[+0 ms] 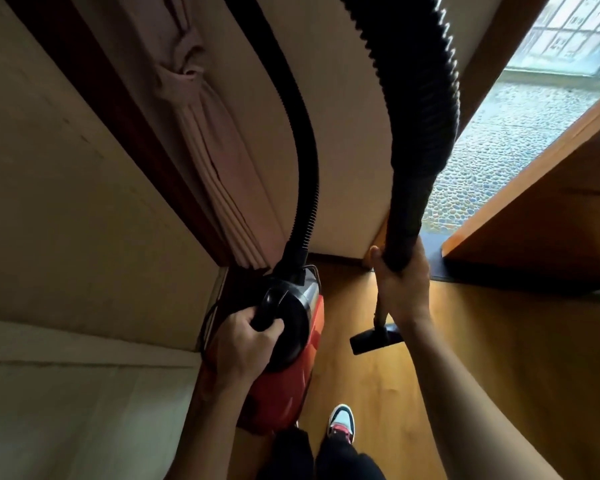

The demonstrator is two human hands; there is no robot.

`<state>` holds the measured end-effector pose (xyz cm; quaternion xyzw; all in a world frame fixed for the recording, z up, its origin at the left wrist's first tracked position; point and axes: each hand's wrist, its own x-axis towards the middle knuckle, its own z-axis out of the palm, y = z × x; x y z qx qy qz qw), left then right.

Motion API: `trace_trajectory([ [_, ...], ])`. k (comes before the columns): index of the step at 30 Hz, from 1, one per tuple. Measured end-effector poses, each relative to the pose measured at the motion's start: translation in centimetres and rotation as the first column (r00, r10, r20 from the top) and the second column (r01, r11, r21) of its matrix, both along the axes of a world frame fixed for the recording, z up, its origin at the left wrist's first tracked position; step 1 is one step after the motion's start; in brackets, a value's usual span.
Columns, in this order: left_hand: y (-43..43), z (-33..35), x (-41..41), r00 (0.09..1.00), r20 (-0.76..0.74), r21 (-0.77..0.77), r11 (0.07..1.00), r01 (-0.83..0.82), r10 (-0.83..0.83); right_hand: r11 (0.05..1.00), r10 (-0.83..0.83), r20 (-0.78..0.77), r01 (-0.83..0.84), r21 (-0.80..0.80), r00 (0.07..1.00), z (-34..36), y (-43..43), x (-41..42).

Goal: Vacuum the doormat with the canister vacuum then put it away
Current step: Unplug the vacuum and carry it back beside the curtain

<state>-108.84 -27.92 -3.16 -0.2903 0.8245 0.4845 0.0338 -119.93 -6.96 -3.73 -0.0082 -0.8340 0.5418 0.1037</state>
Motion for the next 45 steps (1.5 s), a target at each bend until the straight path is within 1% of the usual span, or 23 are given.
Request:
trace_trajectory([
  [3, 1.0, -2.3, -0.9, 0.997, 0.047, 0.000, 0.998, -0.060, 0.060, 0.995, 0.101, 0.039, -0.102, 0.009, 0.994, -2.7, 0.6, -2.0],
  [6, 1.9, -5.6, -1.7, 0.992, 0.082, 0.008, 0.995, -0.096, 0.095, 0.993, 0.116, 0.051, -0.115, -0.020, 0.992, -6.0, 0.8, -4.1],
  [9, 2.6, -10.0, -2.4, 0.993, 0.089, -0.030, 0.997, -0.070, 0.072, 0.992, 0.119, 0.039, -0.117, -0.048, 0.992, -9.7, 0.2, -6.3],
  [13, 3.3, -16.0, -2.8, 0.998, 0.066, -0.077, 0.997, 0.017, -0.012, 0.992, 0.098, -0.021, -0.099, -0.081, 0.995, -14.6, -0.9, -9.6],
  [16, 3.6, -21.9, -3.6, 0.999, 0.051, -0.060, 0.998, 0.019, -0.016, 0.996, 0.036, -0.068, -0.041, -0.083, 0.997, -18.8, -2.5, -12.0],
  [20, 4.1, -30.2, -4.7, 0.996, 0.081, -0.056, 0.998, 0.034, -0.029, 0.993, -0.011, -0.105, -0.001, -0.115, 0.994, -24.6, -4.6, -14.1],
  [26, 4.6, -42.7, -7.3, 0.991, 0.133, -0.003, 1.000, -0.012, 0.013, 0.992, 0.036, -0.178, -0.057, -0.115, 0.983, -32.7, -6.5, -17.8],
  [30, 5.2, -48.7, -8.8, 0.993, 0.119, 0.008, 1.000, -0.012, 0.011, 0.981, 0.069, -0.248, -0.111, -0.160, 0.966, -35.5, -6.9, -19.2],
  [36, 5.9, -55.3, -10.2, 0.997, 0.062, 0.037, 0.998, -0.047, 0.045, 0.973, 0.055, -0.335, -0.126, -0.194, 0.940, -36.2, -7.1, -21.1],
  [38, 6.4, -56.7, -10.4, 0.997, 0.060, 0.037, 0.998, -0.058, 0.056, 0.965, 0.106, -0.373, -0.187, -0.186, 0.922, -37.2, -6.8, -21.5],
  [40, 6.7, -58.4, -10.6, 0.996, 0.043, 0.026, 0.997, -0.079, 0.078, 0.947, 0.196, -0.355, -0.270, -0.171, 0.914, -39.5, -6.2, -21.7],
  [42, 6.8, -59.8, -10.7, 0.996, 0.034, 0.028, 0.996, -0.088, 0.087, 0.933, 0.276, -0.272, -0.324, -0.154, 0.922, -43.0, -5.6, -22.0],
  [45, 6.8, -60.3, -10.8, 0.996, 0.029, 0.034, 0.996, -0.083, 0.082, 0.920, 0.342, -0.128, -0.359, -0.157, 0.931, -49.5, -4.9, -22.1],
])
